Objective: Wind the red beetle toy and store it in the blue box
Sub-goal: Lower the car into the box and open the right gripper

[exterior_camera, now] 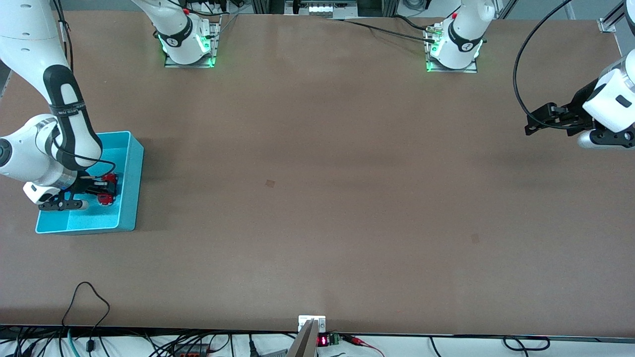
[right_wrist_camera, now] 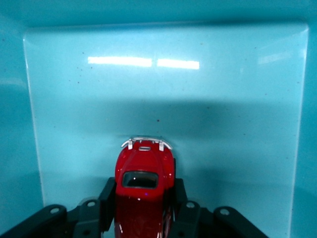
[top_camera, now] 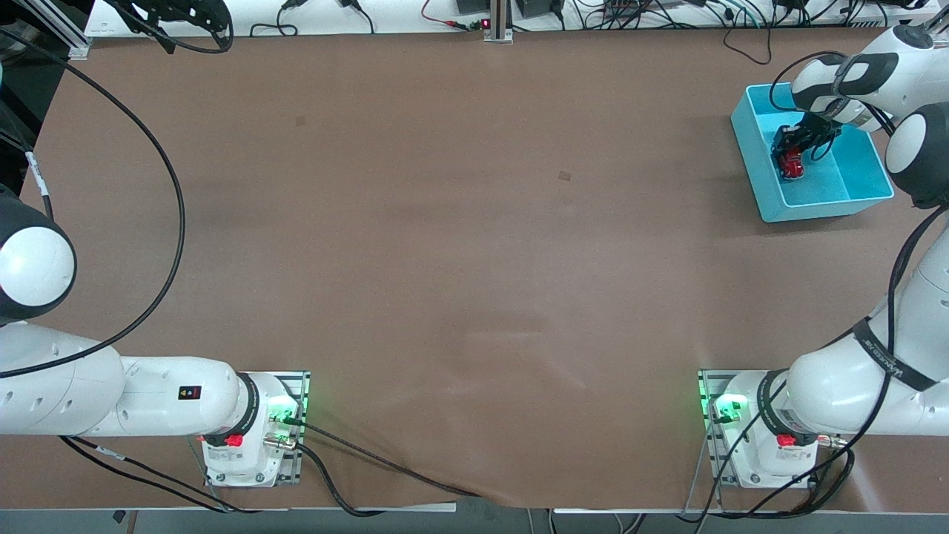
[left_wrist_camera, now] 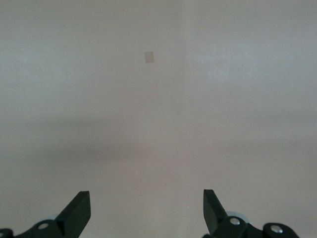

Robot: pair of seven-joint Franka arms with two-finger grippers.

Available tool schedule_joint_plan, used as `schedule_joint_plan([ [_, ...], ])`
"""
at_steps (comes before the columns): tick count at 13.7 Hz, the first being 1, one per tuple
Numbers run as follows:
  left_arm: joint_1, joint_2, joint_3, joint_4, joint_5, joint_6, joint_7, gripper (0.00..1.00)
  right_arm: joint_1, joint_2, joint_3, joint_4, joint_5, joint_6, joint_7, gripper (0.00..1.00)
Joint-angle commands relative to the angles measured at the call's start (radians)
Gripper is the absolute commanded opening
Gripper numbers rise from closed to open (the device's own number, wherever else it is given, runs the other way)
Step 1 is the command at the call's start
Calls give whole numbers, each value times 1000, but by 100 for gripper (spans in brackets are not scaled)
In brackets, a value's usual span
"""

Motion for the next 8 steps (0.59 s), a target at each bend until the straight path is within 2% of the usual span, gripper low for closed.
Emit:
schedule_joint_plan([
  [1, -1, -5, -1, 2, 16, -4, 3, 100, -2, 10, 5, -33, 25, 21, -23, 8],
  [2, -1, -5, -1, 2, 16, -4, 3, 100, -2, 8, 5, -32, 25, 20, -25, 42],
  [3, -1, -5, -1, 2, 16, -4, 3, 100, -2, -3, 5, -30, 28, 17, -22, 95],
  [4, -1, -5, -1, 2, 16, -4, 3, 100, -2, -35, 5, -25, 40, 10, -23, 100],
  [8, -1, -5, -1, 2, 16, -6, 3, 100, 1, -148, 5, -15, 43, -80, -34, 100],
])
